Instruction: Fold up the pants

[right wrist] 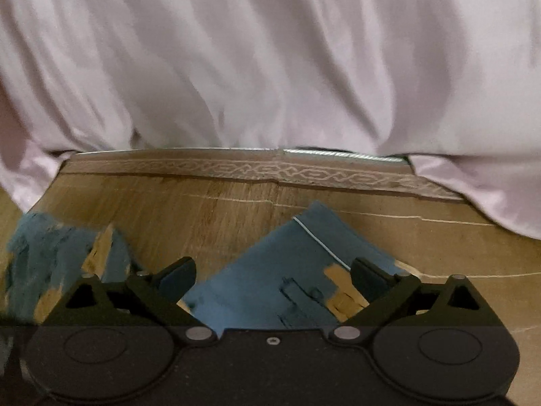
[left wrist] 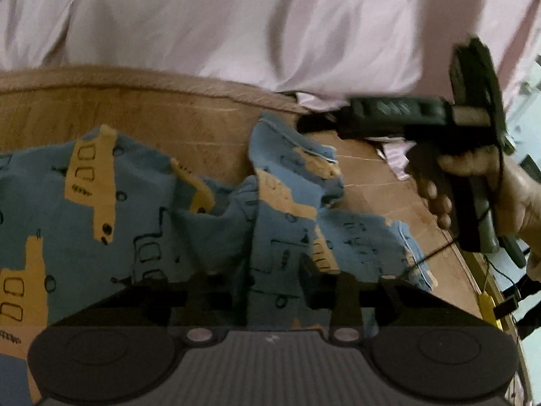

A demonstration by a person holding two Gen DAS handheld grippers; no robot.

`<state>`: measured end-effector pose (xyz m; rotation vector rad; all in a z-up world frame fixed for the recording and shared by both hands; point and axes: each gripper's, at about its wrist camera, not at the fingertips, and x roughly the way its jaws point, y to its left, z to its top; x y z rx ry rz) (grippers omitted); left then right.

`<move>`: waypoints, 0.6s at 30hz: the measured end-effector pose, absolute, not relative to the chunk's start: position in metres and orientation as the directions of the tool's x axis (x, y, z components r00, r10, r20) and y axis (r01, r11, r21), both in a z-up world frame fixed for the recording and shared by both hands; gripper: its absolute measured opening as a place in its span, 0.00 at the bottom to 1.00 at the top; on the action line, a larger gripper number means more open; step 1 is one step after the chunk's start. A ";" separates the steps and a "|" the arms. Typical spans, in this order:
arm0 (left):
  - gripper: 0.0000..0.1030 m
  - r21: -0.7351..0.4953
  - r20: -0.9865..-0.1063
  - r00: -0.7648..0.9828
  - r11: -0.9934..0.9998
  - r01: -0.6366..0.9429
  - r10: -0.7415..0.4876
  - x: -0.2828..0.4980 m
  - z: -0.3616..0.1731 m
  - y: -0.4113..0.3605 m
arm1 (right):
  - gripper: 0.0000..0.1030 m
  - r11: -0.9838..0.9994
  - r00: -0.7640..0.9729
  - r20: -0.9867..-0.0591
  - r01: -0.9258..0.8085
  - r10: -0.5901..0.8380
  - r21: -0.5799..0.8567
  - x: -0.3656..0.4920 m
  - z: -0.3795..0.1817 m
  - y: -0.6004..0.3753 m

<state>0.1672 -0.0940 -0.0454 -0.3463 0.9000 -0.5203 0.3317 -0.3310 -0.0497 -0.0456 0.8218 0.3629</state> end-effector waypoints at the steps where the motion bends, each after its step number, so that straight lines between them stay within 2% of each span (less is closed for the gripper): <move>1: 0.34 -0.500 -0.651 0.507 0.822 0.272 -0.565 0.170 -0.046 -0.094 | 0.91 0.942 0.617 -0.734 -0.319 0.286 0.099 0.339 -0.052 -0.324; 3: 0.29 -0.516 -0.650 0.504 0.817 0.257 -0.569 0.173 -0.048 -0.095 | 0.87 0.951 0.594 -0.760 -0.292 0.263 0.101 0.353 -0.059 -0.312; 5: 0.18 -0.530 -0.654 0.496 0.813 0.239 -0.572 0.177 -0.050 -0.095 | 0.79 0.963 0.588 -0.778 -0.258 0.223 0.081 0.364 -0.064 -0.303; 9: 0.11 -0.553 -0.651 0.481 0.801 0.229 -0.587 0.178 -0.053 -0.094 | 0.71 0.984 0.593 -0.790 -0.162 0.157 0.075 0.383 -0.071 -0.302; 12: 0.06 -0.551 -0.647 0.486 0.801 0.234 -0.587 0.178 -0.053 -0.094 | 0.50 0.985 0.561 -0.809 -0.083 0.172 0.153 0.396 -0.079 -0.312; 14: 0.04 -0.548 -0.650 0.489 0.804 0.229 -0.582 0.180 -0.052 -0.094 | 0.31 0.991 0.575 -0.808 -0.061 0.130 0.116 0.396 -0.080 -0.312; 18: 0.02 -0.537 -0.659 0.499 0.816 0.213 -0.563 0.175 -0.047 -0.093 | 0.10 0.992 0.583 -0.803 -0.052 0.123 0.115 0.392 -0.081 -0.314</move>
